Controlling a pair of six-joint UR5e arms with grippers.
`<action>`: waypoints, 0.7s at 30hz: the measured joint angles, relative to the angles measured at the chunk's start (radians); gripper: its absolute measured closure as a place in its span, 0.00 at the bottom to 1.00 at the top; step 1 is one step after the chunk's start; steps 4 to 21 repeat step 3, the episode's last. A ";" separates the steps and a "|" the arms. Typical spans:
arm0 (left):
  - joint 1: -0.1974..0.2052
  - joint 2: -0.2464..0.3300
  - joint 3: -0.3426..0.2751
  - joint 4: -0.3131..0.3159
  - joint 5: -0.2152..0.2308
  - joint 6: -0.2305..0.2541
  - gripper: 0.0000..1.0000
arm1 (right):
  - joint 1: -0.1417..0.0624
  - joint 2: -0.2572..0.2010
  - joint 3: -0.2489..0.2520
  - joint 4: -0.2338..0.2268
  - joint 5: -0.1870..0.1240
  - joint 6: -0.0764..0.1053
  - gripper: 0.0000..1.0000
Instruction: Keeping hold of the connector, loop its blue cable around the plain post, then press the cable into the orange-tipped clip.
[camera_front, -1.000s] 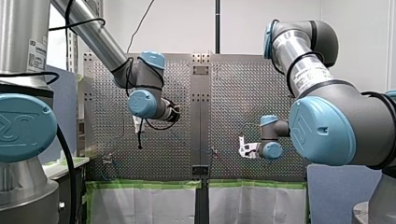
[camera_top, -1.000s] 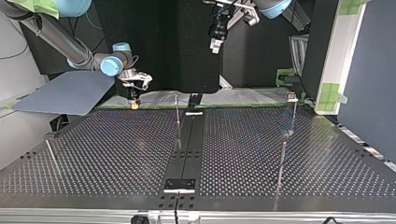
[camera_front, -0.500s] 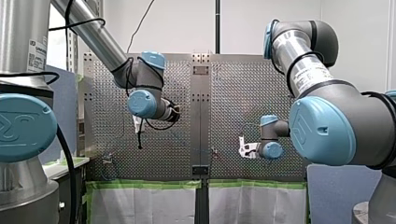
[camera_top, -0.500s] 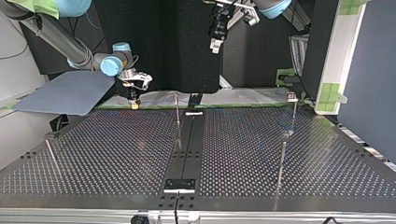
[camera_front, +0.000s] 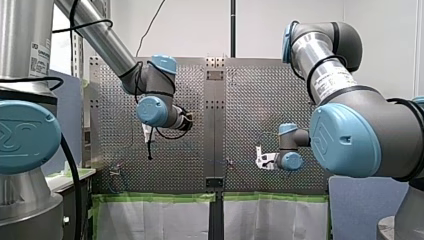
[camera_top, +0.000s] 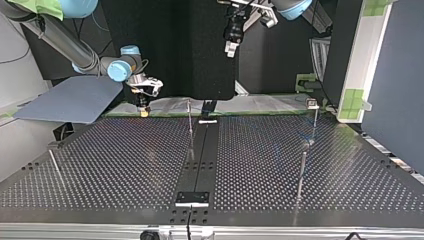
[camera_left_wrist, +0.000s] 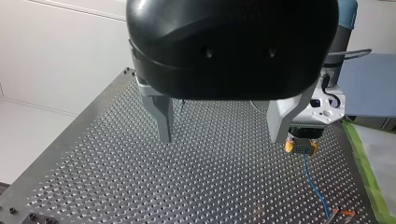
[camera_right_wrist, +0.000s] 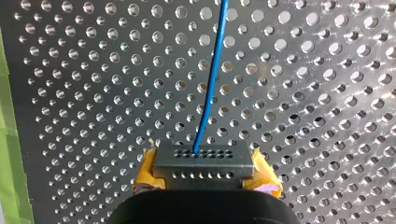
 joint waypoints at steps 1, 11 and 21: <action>0.000 0.000 0.000 0.000 0.000 0.000 0.02 | 0.000 0.000 0.000 0.000 0.000 0.000 1.00; 0.000 0.000 0.000 0.000 0.000 0.000 0.02 | 0.000 0.000 0.000 0.000 0.000 0.000 1.00; 0.000 0.000 0.000 0.000 0.000 0.000 0.02 | 0.000 0.000 0.000 0.000 0.000 0.000 1.00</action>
